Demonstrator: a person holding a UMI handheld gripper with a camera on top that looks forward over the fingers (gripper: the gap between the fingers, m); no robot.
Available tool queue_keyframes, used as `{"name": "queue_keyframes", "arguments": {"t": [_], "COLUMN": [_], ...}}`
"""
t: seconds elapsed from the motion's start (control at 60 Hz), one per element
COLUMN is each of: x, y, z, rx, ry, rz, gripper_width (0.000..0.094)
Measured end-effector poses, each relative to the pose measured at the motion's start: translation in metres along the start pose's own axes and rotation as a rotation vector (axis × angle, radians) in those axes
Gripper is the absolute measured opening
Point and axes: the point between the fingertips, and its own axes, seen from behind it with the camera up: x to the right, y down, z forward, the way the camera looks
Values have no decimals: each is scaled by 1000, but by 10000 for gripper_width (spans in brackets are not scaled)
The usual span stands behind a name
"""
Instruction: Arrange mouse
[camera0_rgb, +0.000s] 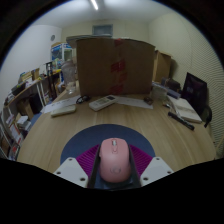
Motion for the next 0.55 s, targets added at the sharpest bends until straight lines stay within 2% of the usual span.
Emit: {"name": "queue_keyframes", "arguments": {"t": [0.067,0.167,0.3,0.55], "x": [0,-17,-17,14], "y": [0,1,-2,19], "z": [-1,-7,-36,-143], "rx": [3,12,82,242], "ry": [-14,-82,-103,-176], "rz": [17,-19,-33,-3], "gripper_width": [553,861,853,851]}}
